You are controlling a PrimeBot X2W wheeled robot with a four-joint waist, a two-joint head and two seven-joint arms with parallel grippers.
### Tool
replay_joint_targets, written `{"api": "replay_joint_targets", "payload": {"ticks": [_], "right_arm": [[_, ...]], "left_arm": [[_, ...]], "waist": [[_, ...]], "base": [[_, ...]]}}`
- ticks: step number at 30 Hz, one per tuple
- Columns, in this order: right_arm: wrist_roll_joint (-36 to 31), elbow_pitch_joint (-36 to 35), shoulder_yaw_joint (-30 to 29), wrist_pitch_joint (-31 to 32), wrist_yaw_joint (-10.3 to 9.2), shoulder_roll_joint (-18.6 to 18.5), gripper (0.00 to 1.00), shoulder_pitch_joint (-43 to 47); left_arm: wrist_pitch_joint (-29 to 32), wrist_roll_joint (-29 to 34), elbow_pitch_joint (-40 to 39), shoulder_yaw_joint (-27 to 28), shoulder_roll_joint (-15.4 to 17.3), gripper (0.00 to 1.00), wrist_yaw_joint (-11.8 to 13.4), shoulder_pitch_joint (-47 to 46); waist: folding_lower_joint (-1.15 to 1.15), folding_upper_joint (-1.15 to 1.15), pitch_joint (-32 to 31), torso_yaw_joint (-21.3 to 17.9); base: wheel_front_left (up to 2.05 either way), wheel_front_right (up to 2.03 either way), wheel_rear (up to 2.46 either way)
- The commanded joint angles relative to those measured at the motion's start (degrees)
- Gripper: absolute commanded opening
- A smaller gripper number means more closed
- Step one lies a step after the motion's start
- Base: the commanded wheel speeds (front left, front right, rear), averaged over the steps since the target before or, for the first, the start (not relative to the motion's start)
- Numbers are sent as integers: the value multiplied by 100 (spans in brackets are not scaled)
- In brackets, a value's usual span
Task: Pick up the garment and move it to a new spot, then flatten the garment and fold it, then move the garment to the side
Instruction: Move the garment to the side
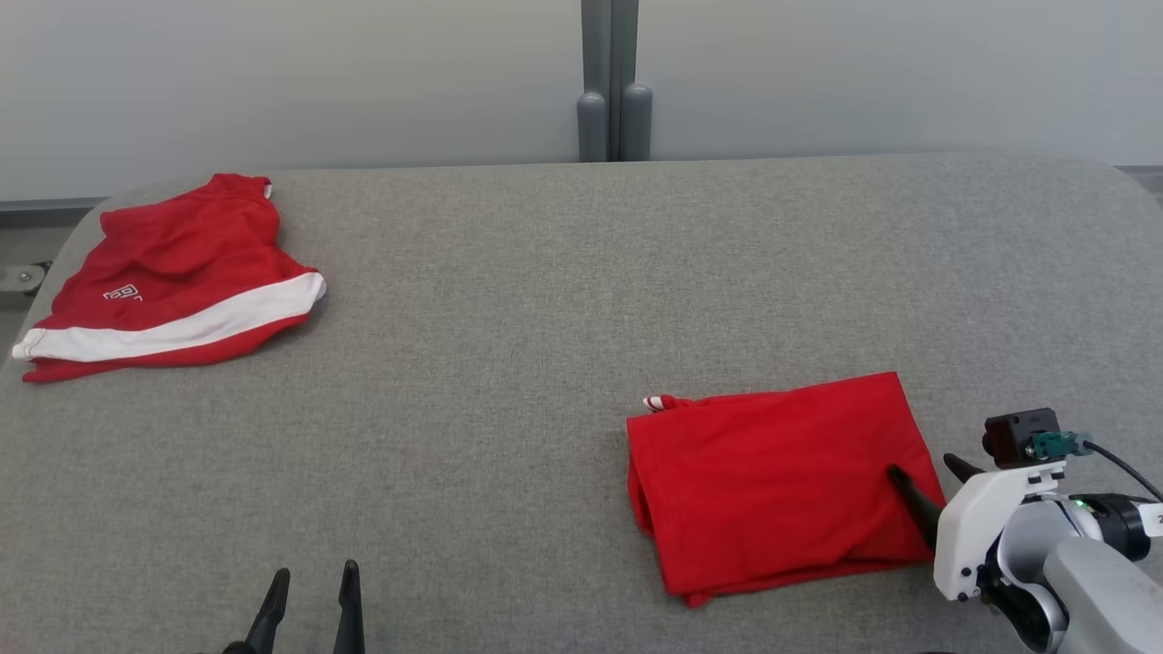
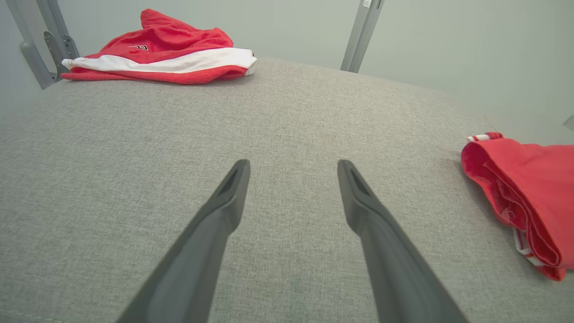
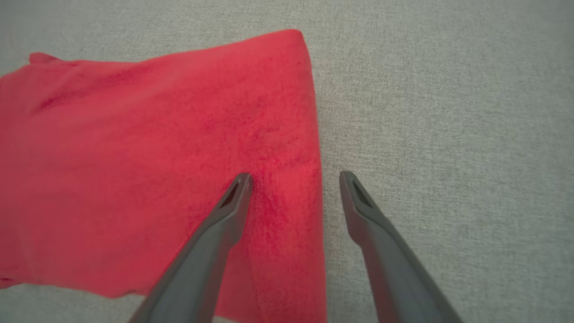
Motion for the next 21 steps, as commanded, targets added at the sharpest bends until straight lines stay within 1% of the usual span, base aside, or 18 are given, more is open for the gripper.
{"api": "replay_joint_targets", "payload": {"ticks": [1, 4, 9, 10, 11, 12, 13, 17, 21], "right_arm": [[62, 75, 67, -6, -9, -87, 100, -107], [444, 306, 349, 62, -8, -123, 100, -312], [1103, 467, 723, 293, -8, -226, 100, -547], [1256, 492, 780, 359, -8, -245, 91, -596], [1383, 480, 860, 405, -8, -278, 45, -650], [1475, 465, 925, 418, -9, -336, 5, -707], [1591, 467, 987, 443, -10, -389, 0, -757], [1955, 345, 1244, 393, -10, -533, 0, -1038], [2102, 257, 1496, 226, -10, -718, 0, -1409]], "left_arm": [[-15, 39, 11, 9, 9, 100, 0, -77], [-14, 70, -11, -6, 9, 100, 0, -177], [-14, 87, 10, -69, 16, 100, 0, -247], [-14, 92, 4, -81, 19, 100, 0, -264], [-14, 91, -6, -88, 19, 100, 0, -281], [-14, 89, -20, -99, 20, 100, 0, -302], [-14, 93, -31, -116, 26, 100, 0, -329], [-14, 88, -123, -129, 66, 100, 0, -462], [-8, 79, -222, -160, 121, 100, 0, -619]], "waist": [[0, 0, 75, 87], [0, 0, 211, 164], [0, 0, 360, 145], [0, 0, 387, 127], [0, 0, 413, 103], [0, 0, 441, 74], [0, 0, 467, 45], [0, 0, 611, -172], [0, 0, 785, -474]], "base": [[0, 0, 0], [0, 0, 0], [0, 0, 0], [0, 0, 0], [0, 0, 0], [0, 0, 0], [0, 0, 0], [0, 0, 0], [0, 0, 0]]}}
